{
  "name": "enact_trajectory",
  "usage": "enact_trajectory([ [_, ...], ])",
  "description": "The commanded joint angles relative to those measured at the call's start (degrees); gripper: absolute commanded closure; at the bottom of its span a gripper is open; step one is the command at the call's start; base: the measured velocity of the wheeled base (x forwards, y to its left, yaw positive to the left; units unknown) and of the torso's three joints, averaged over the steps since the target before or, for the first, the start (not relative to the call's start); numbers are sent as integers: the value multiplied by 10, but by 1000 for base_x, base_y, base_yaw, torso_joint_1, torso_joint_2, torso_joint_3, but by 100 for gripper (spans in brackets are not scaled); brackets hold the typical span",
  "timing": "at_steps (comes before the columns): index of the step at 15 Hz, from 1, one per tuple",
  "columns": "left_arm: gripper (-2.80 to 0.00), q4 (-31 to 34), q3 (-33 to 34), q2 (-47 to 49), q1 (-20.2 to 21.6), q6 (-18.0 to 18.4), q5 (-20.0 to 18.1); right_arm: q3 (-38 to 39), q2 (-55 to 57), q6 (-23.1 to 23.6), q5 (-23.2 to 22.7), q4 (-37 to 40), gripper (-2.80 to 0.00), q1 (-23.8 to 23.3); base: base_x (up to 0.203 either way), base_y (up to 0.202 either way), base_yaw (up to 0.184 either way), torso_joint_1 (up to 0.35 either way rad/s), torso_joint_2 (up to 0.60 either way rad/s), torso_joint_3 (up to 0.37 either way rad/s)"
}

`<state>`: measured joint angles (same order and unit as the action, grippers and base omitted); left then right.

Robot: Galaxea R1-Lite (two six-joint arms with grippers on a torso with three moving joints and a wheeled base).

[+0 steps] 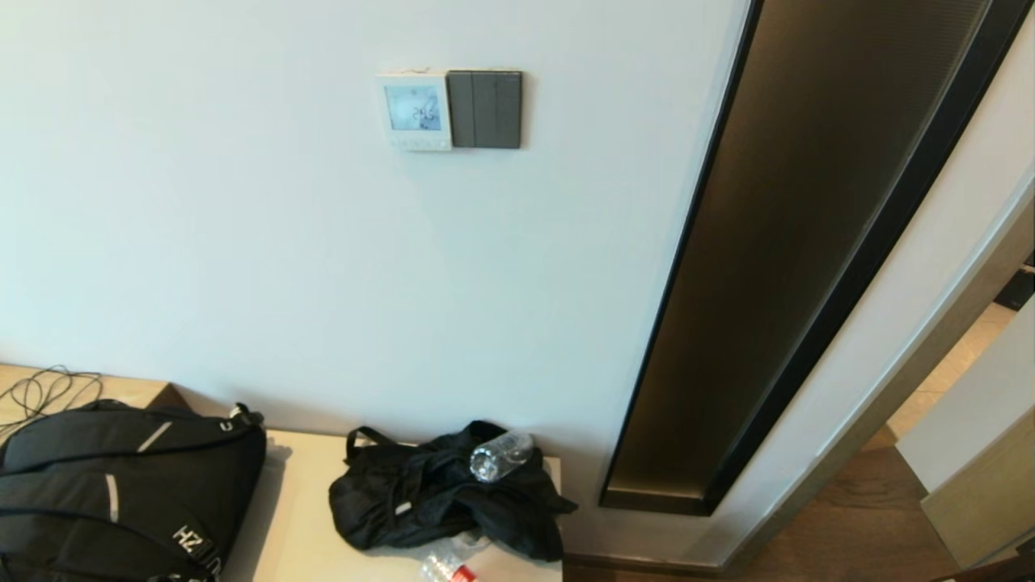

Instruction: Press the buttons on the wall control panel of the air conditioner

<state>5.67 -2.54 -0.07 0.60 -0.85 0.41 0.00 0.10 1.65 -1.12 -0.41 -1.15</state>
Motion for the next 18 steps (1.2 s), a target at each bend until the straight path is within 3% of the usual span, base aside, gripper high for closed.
enact_trajectory([
  [1, 0, 0, 0, 1, 0, 0, 0, 0, 0, 0, 0, 0, 0, 0, 0, 0, 0, 0, 0, 0],
  [18, 0, 0, 0, 1, 0, 0, 0, 1, 0, 0, 1, 2, 0, 0, 0, 0, 0, 0, 0, 0],
])
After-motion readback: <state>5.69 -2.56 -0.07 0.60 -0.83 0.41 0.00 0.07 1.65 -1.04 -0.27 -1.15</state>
